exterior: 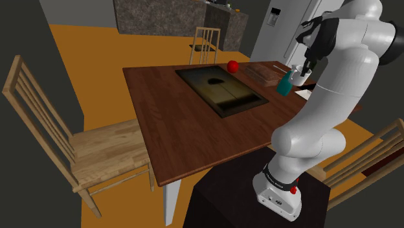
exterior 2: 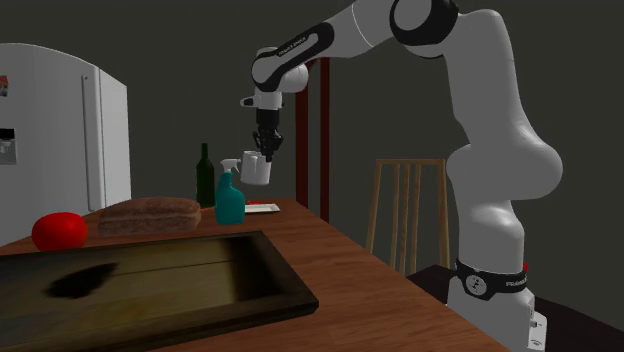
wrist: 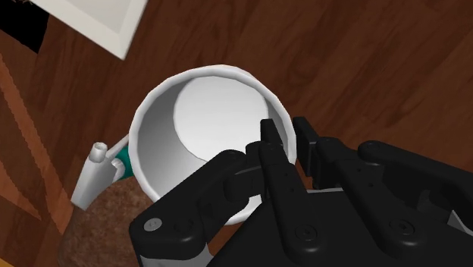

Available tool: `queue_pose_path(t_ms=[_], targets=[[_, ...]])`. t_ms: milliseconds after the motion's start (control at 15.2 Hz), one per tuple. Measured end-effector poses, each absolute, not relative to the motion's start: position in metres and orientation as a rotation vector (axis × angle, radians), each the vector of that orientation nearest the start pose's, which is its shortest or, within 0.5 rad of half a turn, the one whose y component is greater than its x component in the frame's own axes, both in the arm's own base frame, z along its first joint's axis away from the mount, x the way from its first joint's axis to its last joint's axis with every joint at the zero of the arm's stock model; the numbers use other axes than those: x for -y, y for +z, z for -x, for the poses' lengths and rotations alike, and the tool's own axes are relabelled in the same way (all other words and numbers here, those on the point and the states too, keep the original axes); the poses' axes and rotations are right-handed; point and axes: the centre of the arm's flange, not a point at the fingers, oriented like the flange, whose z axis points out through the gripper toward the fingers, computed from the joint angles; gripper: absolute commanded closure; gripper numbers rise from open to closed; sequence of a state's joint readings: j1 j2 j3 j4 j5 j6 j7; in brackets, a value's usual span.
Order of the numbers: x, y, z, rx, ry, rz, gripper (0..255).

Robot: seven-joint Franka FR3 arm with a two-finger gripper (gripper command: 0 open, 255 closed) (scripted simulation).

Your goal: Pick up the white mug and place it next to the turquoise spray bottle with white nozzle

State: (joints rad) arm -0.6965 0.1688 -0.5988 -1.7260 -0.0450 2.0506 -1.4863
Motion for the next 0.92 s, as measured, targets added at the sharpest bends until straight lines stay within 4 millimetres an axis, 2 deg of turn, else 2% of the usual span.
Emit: queue_pose_path(t_ms=[924], targets=[[0.593,0.437,-0.187,0.373,0.169,3.322,255]])
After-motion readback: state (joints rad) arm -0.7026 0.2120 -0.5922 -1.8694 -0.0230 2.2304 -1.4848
